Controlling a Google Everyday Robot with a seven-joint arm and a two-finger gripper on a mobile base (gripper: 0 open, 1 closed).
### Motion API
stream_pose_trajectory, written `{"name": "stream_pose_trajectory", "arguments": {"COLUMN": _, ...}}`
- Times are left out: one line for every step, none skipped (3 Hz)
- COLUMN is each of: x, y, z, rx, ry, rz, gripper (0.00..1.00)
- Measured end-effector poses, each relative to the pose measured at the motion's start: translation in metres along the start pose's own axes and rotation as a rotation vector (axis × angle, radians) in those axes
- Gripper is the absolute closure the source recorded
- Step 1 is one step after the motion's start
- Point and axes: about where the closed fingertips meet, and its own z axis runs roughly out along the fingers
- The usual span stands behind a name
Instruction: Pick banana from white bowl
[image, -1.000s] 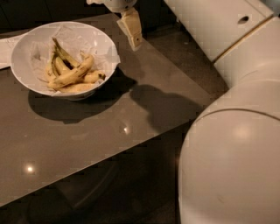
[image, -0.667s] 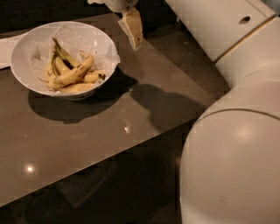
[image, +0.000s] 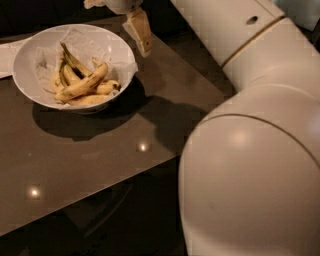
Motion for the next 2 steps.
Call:
{"name": "stream_pose_trajectory", "arguments": {"x": -0.014, "y": -0.018, "z": 0.010, "rx": -0.024, "ry": -0.039, "rz": -0.070, "gripper": 0.00}}
{"name": "stream_pose_trajectory", "arguments": {"x": -0.021, "y": -0.035, "z": 0.021, "rx": -0.020, "ry": -0.066, "rz": -0.102, "gripper": 0.08}}
